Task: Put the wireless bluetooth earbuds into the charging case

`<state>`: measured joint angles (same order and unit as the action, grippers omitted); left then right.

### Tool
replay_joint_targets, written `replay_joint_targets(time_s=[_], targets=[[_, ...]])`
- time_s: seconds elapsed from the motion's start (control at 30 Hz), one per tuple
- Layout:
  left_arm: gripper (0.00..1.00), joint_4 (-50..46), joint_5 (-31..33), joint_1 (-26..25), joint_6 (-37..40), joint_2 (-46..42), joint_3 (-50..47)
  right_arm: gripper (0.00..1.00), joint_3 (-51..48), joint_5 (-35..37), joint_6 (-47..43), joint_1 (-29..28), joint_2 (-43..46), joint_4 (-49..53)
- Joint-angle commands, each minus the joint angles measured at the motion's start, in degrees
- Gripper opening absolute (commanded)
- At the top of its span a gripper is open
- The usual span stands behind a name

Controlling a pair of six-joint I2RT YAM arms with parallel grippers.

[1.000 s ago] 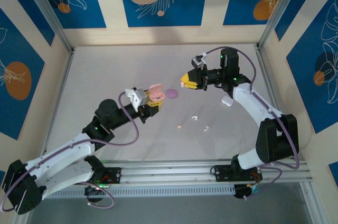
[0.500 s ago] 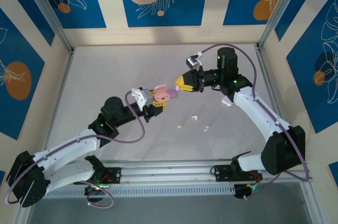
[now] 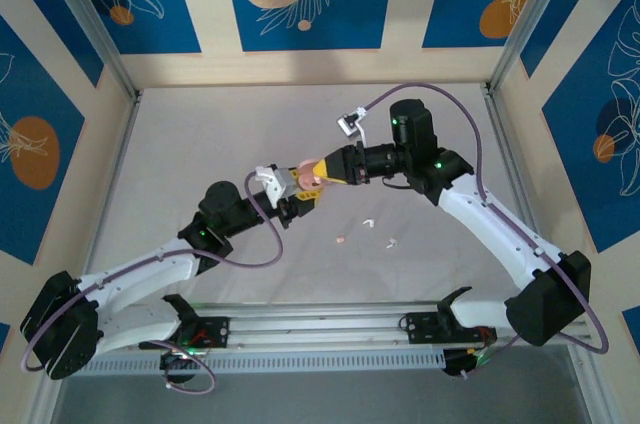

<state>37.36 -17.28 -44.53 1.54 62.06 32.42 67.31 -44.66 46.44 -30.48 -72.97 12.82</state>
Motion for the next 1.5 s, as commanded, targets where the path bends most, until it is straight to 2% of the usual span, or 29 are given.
replay_joint_targets(time_s=[0.0, 0.27, 0.8, 1.47], targets=[[0.31, 3.42, 0.13, -0.94, 0.83, 0.25, 2.02, 0.21, 2.08, 4.18, -2.83, -1.33, -0.41, 2.28], [0.31, 3.87, 0.45, -1.2, 0.35, 0.95, 2.44, 0.21, 4.05, 10.37, -5.38, -3.26, -1.93, 7.39], [0.31, 3.9, 1.68, -1.42, 0.3, 1.13, 2.29, 0.21, 4.85, 12.9, -5.13, -5.34, -3.06, 7.59], [0.31, 4.03, 3.74, -1.46, 0.39, 0.69, 2.18, 0.24, 10.34, 18.98, -10.75, -8.79, -6.22, 19.8]])
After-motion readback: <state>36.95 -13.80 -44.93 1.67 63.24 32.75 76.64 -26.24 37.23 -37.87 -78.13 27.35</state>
